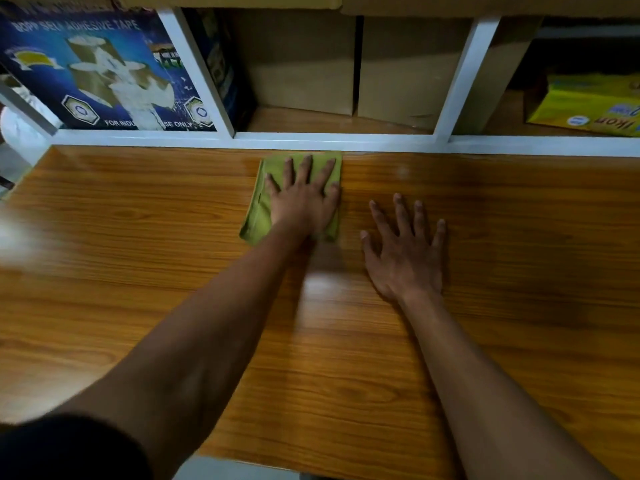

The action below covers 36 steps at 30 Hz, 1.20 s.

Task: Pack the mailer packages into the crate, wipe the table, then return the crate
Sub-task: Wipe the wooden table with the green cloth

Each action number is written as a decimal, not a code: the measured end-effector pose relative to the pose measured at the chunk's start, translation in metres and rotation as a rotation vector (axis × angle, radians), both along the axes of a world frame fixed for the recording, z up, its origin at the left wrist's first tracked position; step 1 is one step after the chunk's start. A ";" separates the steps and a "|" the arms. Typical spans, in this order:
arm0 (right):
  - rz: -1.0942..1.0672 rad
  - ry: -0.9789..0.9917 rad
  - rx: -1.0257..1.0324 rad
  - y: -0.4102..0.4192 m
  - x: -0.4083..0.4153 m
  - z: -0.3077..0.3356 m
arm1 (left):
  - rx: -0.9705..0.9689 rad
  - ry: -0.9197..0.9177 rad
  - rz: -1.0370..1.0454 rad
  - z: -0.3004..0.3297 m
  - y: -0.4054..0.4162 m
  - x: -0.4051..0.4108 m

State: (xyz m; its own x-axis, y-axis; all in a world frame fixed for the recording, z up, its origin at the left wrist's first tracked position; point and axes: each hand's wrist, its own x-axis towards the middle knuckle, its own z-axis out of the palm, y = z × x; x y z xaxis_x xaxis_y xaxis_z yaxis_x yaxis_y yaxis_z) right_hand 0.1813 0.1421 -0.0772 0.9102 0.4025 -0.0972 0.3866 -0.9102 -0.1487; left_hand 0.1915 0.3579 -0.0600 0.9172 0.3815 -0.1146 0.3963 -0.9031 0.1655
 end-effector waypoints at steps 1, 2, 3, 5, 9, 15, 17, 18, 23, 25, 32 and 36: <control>0.000 0.003 -0.002 -0.001 0.000 0.000 | 0.001 0.016 0.017 0.001 0.004 0.008; 0.003 0.007 -0.001 -0.001 0.000 0.001 | -0.002 0.020 0.030 0.001 0.003 0.006; 0.004 0.009 0.006 -0.001 -0.001 0.001 | -0.003 0.014 0.032 0.000 -0.003 -0.006; 0.002 0.010 0.022 -0.001 0.000 0.001 | 0.019 -0.031 0.004 -0.002 -0.027 -0.050; -0.008 0.007 0.019 -0.001 -0.001 0.000 | -0.028 -0.064 -0.049 -0.005 -0.056 -0.111; -0.011 -0.001 0.011 -0.002 -0.001 0.000 | -0.029 -0.010 0.013 -0.002 -0.008 0.016; 0.006 -0.001 0.022 -0.003 -0.001 0.002 | -0.026 -0.004 0.042 -0.002 -0.014 0.017; 0.014 0.005 0.036 -0.005 -0.001 0.004 | -0.016 -0.012 0.030 -0.004 -0.026 0.004; -0.015 0.028 0.051 -0.061 0.008 0.009 | -0.050 -0.050 -0.054 -0.004 -0.122 -0.098; -0.052 0.033 0.033 -0.091 0.019 0.009 | -0.071 -0.040 -0.088 -0.003 -0.148 -0.100; -0.035 -0.008 0.007 -0.116 0.049 0.004 | -0.039 -0.029 -0.064 -0.008 -0.140 0.049; -0.020 -0.021 0.045 -0.117 0.048 0.002 | -0.023 0.004 0.011 -0.007 -0.142 0.069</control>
State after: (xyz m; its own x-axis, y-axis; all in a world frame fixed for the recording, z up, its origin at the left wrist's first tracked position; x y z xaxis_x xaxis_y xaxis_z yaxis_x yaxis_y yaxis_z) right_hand 0.2289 0.0247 -0.0753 0.9198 0.3877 -0.0608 0.3718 -0.9104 -0.1815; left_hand 0.2603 0.2162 -0.0675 0.9124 0.3889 -0.1273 0.4071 -0.8945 0.1848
